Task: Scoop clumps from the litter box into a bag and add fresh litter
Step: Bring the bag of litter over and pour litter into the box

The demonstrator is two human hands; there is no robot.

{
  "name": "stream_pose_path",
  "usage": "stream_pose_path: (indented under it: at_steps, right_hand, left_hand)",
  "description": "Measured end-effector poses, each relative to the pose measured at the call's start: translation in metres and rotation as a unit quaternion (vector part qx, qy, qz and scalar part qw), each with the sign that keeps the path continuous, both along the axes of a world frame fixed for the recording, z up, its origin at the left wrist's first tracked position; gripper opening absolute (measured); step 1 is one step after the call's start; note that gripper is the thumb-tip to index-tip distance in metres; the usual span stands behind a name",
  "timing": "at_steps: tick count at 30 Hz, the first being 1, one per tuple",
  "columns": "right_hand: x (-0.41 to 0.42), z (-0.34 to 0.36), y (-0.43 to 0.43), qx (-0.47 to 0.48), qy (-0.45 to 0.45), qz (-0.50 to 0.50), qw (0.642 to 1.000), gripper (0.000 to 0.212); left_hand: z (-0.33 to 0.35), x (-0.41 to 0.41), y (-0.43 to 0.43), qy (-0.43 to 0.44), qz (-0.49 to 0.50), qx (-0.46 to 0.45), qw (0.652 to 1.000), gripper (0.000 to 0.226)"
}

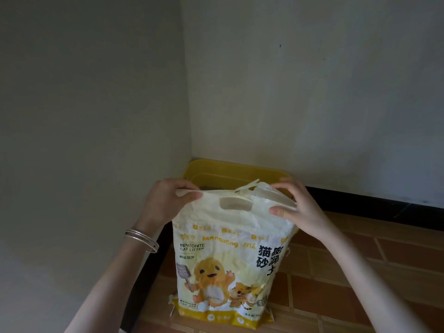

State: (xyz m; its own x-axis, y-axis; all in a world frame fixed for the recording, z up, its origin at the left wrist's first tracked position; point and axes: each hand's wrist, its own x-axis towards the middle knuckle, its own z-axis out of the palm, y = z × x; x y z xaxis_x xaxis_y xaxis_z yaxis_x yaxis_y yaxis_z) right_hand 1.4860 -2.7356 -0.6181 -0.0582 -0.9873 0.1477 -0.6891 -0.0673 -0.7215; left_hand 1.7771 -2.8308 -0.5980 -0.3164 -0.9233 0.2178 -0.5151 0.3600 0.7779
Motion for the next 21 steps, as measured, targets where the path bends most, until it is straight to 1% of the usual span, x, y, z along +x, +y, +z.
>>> stream_pose_path:
  at_steps: [2, 3, 4, 6, 7, 9, 10, 12, 15, 16, 18, 19, 21]
  right_hand:
    - [0.001, 0.004, 0.001, 0.063, -0.093, -0.013, 0.994, 0.072]
    - [0.002, 0.007, 0.002, 0.058, -0.115, -0.015, 0.992, 0.072]
    - [0.002, 0.011, 0.003, 0.036, -0.117, -0.017, 0.992, 0.066]
    - [0.004, 0.019, 0.003, 0.002, -0.101, -0.013, 0.995, 0.049]
    - [0.006, 0.021, 0.002, 0.001, -0.083, -0.01, 0.997, 0.04]
    - [0.01, 0.018, 0.002, 0.0, -0.024, -0.007, 1.0, 0.024]
    - [0.012, 0.015, 0.003, -0.01, -0.006, 0.0, 1.0, 0.023]
    - [0.018, 0.013, 0.006, -0.04, -0.015, 0.017, 0.999, 0.03]
    - [0.021, 0.013, 0.006, -0.062, -0.038, 0.038, 0.997, 0.037]
    - [0.021, 0.013, 0.005, -0.065, -0.031, 0.042, 0.997, 0.036]
    - [0.023, 0.015, 0.003, -0.07, -0.004, 0.049, 0.996, 0.033]
    - [0.024, 0.015, 0.002, -0.073, 0.006, 0.05, 0.996, 0.032]
    - [0.024, 0.015, 0.003, -0.091, 0.014, 0.052, 0.994, 0.03]
  left_hand:
    - [0.001, 0.003, 0.001, 0.017, 0.018, 0.013, 1.0, 0.017]
    - [0.001, 0.005, 0.002, 0.019, 0.024, 0.015, 0.999, 0.016]
    - [0.003, 0.008, 0.003, 0.023, 0.03, 0.017, 0.999, 0.015]
    - [0.004, 0.013, 0.004, 0.032, 0.043, 0.013, 0.998, 0.014]
    - [0.004, 0.015, 0.004, 0.029, 0.05, 0.005, 0.998, 0.014]
    - [0.001, 0.014, 0.004, 0.006, 0.048, -0.004, 0.999, 0.014]
    - [0.0, 0.014, 0.004, -0.008, 0.037, -0.003, 0.999, 0.014]
    - [0.003, 0.016, 0.003, -0.032, -0.003, 0.002, 0.999, 0.016]
    - [0.008, 0.015, 0.001, -0.057, -0.076, 0.024, 0.995, 0.032]
    - [0.009, 0.012, 0.001, -0.069, -0.088, 0.024, 0.993, 0.034]
    - [0.011, 0.007, 0.001, -0.087, -0.079, 0.016, 0.993, 0.032]
    - [0.011, 0.006, 0.0, -0.076, -0.068, 0.017, 0.995, 0.029]
    - [0.009, 0.007, 0.001, -0.014, -0.051, 0.039, 0.998, 0.025]
